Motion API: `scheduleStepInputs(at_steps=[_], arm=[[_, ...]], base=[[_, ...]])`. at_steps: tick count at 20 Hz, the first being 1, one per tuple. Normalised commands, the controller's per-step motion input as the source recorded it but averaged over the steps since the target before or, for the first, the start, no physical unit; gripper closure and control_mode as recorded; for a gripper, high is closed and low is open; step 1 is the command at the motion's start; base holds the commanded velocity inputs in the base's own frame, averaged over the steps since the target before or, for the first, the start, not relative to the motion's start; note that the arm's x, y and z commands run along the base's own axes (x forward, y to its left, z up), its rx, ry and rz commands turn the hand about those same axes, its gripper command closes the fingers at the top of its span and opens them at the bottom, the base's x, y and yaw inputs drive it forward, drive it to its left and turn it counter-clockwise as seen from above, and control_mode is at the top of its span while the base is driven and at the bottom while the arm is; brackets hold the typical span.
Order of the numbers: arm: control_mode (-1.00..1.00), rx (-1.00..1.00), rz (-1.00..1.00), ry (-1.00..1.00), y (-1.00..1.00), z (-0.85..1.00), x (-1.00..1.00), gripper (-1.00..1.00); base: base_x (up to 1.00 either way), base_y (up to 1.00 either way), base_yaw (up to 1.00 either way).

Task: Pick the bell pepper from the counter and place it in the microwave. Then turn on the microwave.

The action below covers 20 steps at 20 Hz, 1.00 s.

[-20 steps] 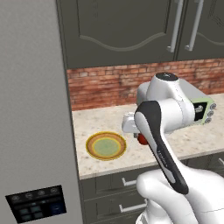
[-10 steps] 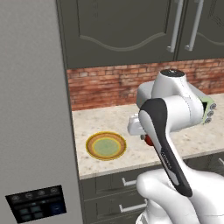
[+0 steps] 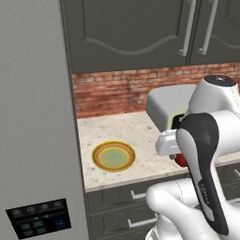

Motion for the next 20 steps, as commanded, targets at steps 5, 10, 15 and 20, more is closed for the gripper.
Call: scheduleStepInputs(at_steps=[5,10,15,20], arm=[[-1.00,0.00,0.00,-0.08,-0.01,0.25,-0.54,1.00],[1.00,0.00,0.00,0.00,0.00,0.04,-0.09,1.00],[1.00,0.00,0.00,0.00,0.00,0.00,0.00,1.00],[1.00,0.00,0.00,0.00,0.00,0.00,0.00,1.00]], base=[[0.00,0.00,0.00],[-0.10,0.00,0.00],[-0.72,0.00,0.00],[-0.92,0.08,0.00]])
